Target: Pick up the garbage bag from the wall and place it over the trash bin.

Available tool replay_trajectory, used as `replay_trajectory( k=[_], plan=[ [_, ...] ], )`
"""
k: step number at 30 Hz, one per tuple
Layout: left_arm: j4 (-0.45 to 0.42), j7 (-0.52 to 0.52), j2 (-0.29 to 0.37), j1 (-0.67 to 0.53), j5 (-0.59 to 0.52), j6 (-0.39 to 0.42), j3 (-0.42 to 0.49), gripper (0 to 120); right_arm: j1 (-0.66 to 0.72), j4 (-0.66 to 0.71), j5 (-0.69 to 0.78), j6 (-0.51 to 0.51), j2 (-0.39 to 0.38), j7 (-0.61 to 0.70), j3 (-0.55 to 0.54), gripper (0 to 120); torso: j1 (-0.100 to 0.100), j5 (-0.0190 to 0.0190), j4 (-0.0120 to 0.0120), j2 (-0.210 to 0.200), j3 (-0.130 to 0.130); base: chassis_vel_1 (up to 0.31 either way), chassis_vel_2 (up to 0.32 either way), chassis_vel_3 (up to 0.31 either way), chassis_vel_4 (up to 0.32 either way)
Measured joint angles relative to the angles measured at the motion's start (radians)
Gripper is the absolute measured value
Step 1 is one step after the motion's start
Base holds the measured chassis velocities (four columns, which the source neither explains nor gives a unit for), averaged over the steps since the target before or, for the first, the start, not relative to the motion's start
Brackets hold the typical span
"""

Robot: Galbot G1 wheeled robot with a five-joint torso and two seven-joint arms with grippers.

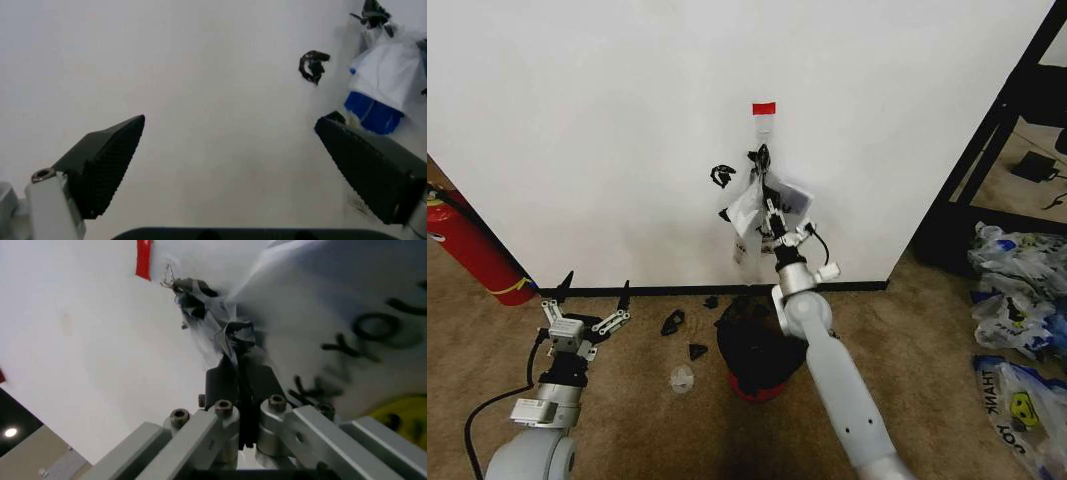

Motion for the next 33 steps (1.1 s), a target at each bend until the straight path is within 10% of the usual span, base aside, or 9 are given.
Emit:
replay_trajectory(
  k=[33],
  plan=[
    [0.029,0.003,0.003,-0.052,-0.032,-0.001,0.011,100,-0.432,0.179,-0.249,0.096,-0.214,-0.081,-0.012,0,0.000,0.0001,0.0000,0.000,0.000,0.000,0.000,0.000,0.000]
  ],
)
